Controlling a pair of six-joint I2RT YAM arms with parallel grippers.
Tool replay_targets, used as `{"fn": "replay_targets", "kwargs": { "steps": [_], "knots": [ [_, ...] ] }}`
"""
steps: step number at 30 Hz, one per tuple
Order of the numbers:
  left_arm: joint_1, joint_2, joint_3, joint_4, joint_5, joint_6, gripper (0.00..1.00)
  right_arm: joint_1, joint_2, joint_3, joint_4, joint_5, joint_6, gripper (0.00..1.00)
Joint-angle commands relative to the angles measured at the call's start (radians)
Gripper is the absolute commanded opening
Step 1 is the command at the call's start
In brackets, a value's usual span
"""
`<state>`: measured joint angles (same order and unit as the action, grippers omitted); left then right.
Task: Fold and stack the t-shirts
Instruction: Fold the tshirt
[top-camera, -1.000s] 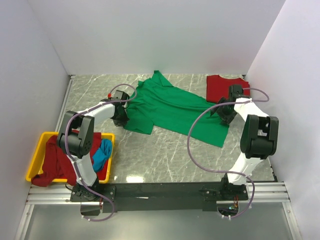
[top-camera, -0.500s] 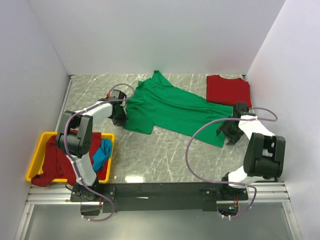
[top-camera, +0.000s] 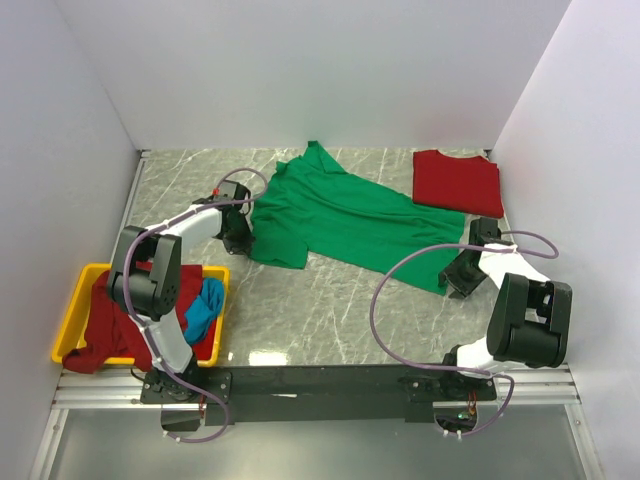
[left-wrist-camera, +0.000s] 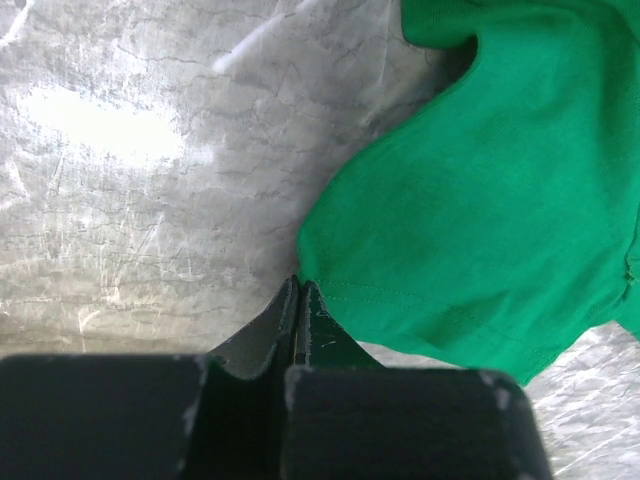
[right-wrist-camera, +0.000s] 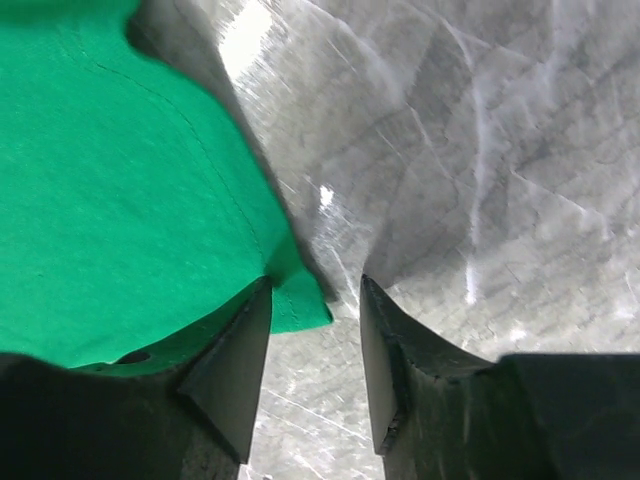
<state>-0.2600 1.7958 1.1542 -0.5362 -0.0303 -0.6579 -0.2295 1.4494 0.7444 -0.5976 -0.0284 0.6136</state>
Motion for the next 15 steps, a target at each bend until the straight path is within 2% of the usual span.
{"fn": "replay_targets", "kwargs": {
  "steps": [1, 7, 15],
  "knots": [
    [0.004, -0.046, 0.025, -0.01, 0.009, 0.029, 0.01, -0.002, -0.009, -0.03, 0.068, -0.001, 0.02, 0.47],
    [0.005, -0.056, 0.024, -0.007, 0.021, 0.015, 0.01, -0.001, 0.006, -0.056, 0.096, -0.018, 0.025, 0.37],
    [0.007, -0.121, -0.031, 0.001, 0.041, -0.019, 0.0, 0.002, 0.029, -0.062, 0.116, -0.044, 0.012, 0.19]
  ]
}}
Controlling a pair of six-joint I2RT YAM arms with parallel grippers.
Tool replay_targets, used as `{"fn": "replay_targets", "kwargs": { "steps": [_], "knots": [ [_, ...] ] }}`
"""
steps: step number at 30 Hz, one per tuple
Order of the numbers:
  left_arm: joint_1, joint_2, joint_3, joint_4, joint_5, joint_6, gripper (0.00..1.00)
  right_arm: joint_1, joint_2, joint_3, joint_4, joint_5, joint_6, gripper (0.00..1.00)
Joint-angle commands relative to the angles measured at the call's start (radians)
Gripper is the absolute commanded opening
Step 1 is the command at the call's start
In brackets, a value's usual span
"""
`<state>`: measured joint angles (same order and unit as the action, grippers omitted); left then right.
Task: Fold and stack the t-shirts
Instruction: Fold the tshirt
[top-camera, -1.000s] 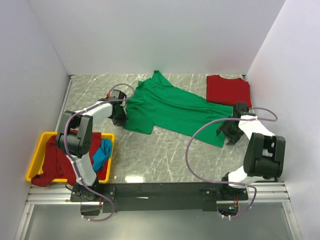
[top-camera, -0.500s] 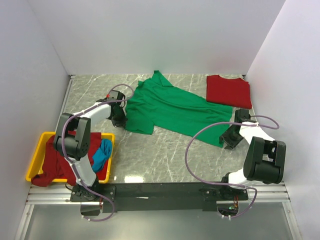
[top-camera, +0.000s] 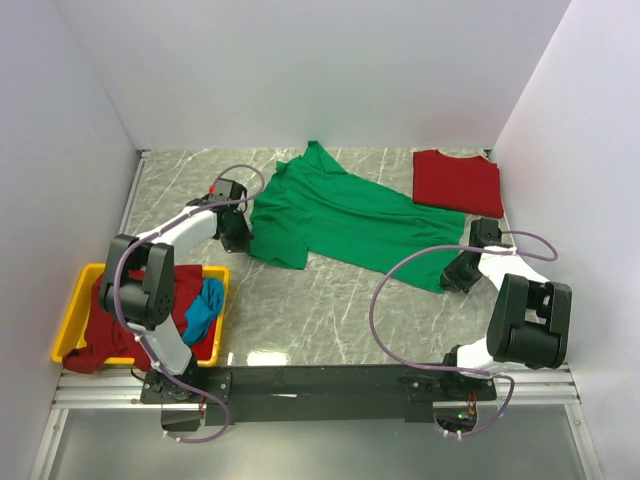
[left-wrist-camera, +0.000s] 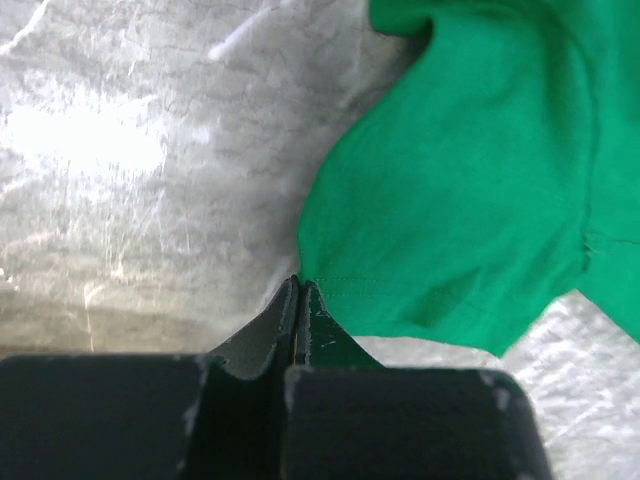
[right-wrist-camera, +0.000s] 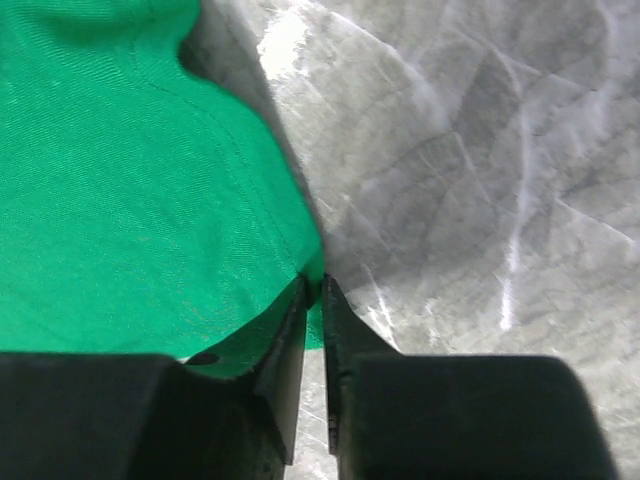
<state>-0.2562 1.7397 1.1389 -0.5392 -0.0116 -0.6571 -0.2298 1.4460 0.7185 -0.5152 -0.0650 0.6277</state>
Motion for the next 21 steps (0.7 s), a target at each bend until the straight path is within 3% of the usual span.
{"fn": "replay_targets", "kwargs": {
  "steps": [1, 7, 21],
  "knots": [
    [0.003, -0.071, -0.021, 0.004, 0.022, -0.021, 0.01, 0.003, 0.039, -0.037, 0.035, -0.015, -0.003, 0.17],
    [0.005, -0.117, -0.03, -0.011, 0.025, -0.03, 0.01, 0.015, 0.041, -0.037, 0.024, -0.027, -0.031, 0.01],
    [0.008, -0.325, -0.088, -0.106, 0.033, -0.098, 0.01, 0.043, -0.11, 0.042, -0.239, -0.002, -0.114, 0.0]
  ]
}}
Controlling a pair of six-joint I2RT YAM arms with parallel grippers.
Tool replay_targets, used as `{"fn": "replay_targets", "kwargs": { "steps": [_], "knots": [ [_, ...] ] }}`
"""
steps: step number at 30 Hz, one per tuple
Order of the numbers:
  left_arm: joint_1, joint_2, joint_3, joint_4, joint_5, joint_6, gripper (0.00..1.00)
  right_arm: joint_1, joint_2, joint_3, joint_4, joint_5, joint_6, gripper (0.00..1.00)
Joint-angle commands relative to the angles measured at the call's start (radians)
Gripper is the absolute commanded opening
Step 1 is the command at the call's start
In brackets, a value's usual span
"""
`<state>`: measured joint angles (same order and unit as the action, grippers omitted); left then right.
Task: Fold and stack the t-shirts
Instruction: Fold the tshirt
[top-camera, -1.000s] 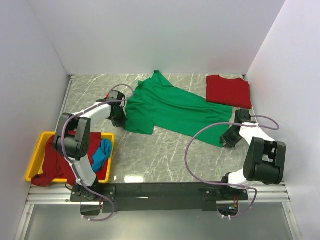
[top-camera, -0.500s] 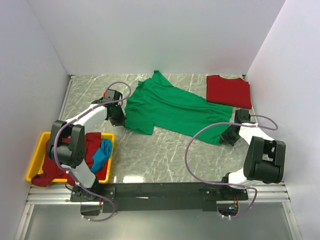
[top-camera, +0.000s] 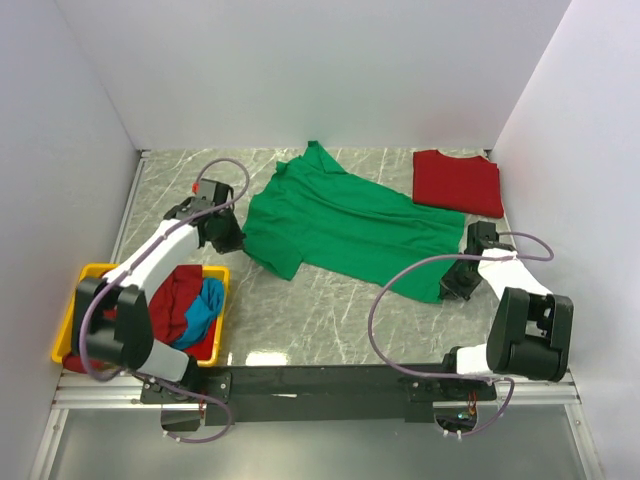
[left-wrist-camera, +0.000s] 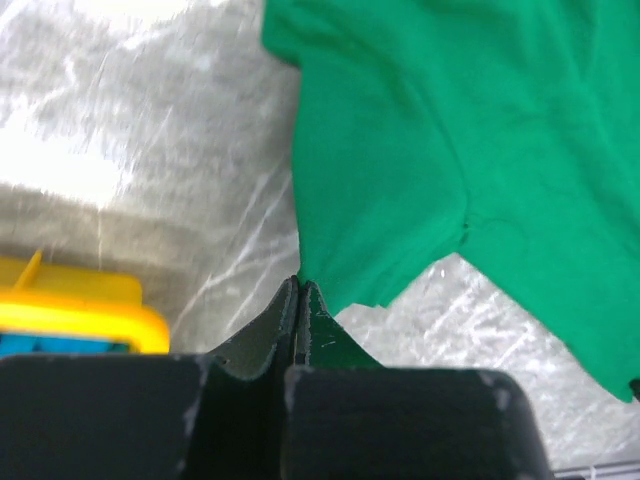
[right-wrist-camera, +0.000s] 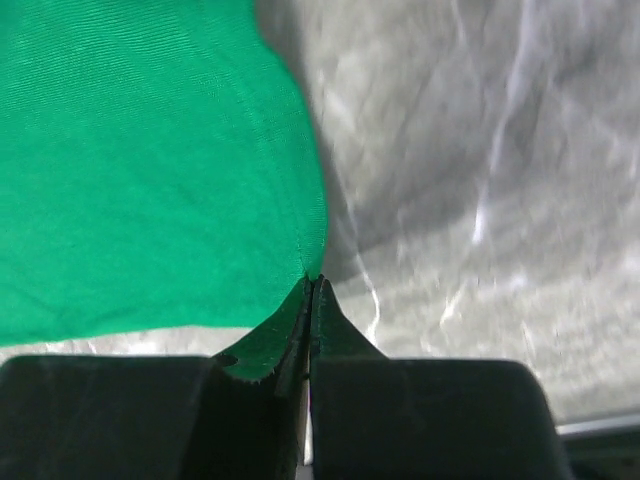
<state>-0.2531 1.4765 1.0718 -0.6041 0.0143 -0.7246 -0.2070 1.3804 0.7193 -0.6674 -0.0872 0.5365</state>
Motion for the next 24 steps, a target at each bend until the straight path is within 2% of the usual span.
{"fn": "replay_targets", "kwargs": {
  "steps": [1, 12, 17, 24],
  "knots": [
    [0.005, -0.088, -0.029, -0.046, 0.009, -0.036, 0.01, 0.026, -0.055, 0.054, -0.106, 0.018, -0.015, 0.0],
    [0.005, -0.298, -0.102, -0.18, -0.011, -0.113, 0.01, 0.107, -0.164, 0.037, -0.227, -0.005, 0.022, 0.0],
    [0.005, -0.401, -0.131, -0.243, -0.011, -0.147, 0.01, 0.184, -0.208, 0.019, -0.281, 0.024, 0.034, 0.0],
    [0.005, -0.476, -0.168, -0.304, -0.011, -0.162, 0.01, 0.199, -0.282, -0.009, -0.322, 0.029, 0.043, 0.0]
  ]
}}
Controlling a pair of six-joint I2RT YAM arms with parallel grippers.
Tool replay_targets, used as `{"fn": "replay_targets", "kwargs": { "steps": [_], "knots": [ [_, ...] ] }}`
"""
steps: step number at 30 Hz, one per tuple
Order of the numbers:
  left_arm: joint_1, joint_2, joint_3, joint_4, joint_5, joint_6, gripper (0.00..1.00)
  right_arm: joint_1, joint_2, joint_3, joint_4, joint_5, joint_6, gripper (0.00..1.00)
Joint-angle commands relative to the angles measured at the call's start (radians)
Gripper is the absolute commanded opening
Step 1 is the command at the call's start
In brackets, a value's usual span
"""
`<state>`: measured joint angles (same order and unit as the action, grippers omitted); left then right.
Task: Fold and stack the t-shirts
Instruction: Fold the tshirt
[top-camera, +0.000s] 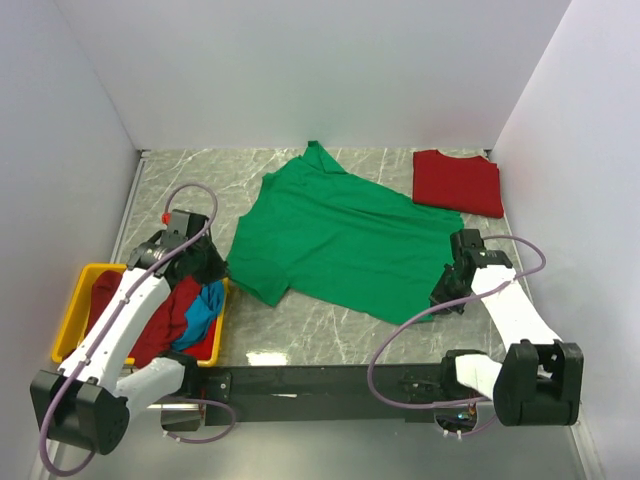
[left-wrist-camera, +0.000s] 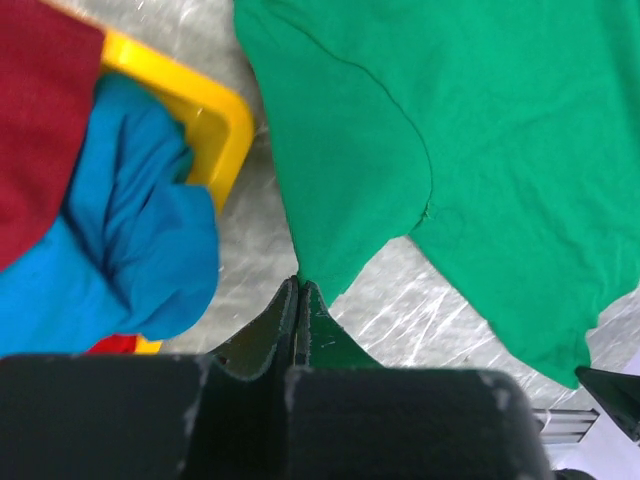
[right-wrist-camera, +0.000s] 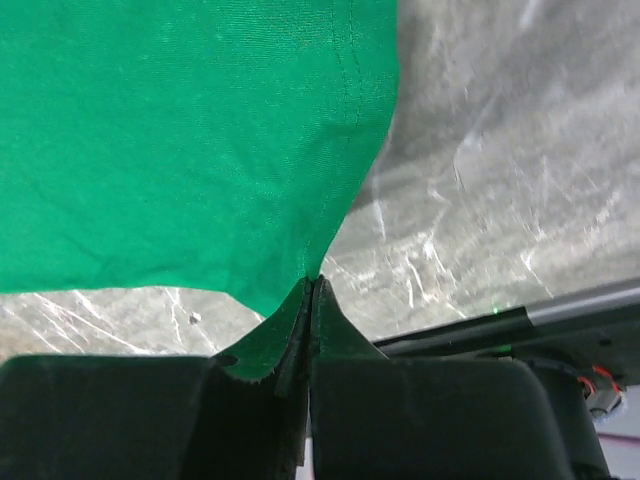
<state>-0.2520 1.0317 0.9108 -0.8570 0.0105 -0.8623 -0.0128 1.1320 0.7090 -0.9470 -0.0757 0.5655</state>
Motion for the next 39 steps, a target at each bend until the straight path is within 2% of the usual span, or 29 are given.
{"fn": "replay_targets", "kwargs": {
  "steps": [1, 6, 12, 24, 39],
  "knots": [
    [0.0, -0.045, -0.009, -0.06, -0.007, -0.027, 0.01, 0.007, -0.037, 0.009, -0.056, 0.016, 0.014, 0.0],
    [0.0, -0.09, -0.026, -0.089, -0.007, -0.044, 0.01, 0.007, -0.077, 0.015, -0.088, 0.016, 0.022, 0.0],
    [0.002, -0.042, -0.006, -0.057, -0.007, -0.024, 0.01, 0.007, -0.08, 0.024, -0.111, 0.021, 0.027, 0.0],
    [0.002, 0.319, 0.267, 0.05, -0.006, 0.115, 0.01, -0.093, 0.049, 0.078, -0.018, -0.03, 0.013, 0.0],
    [0.002, 0.826, 0.766, 0.065, 0.081, 0.25, 0.01, -0.15, 0.298, 0.234, 0.048, -0.068, 0.028, 0.0]
  ]
}}
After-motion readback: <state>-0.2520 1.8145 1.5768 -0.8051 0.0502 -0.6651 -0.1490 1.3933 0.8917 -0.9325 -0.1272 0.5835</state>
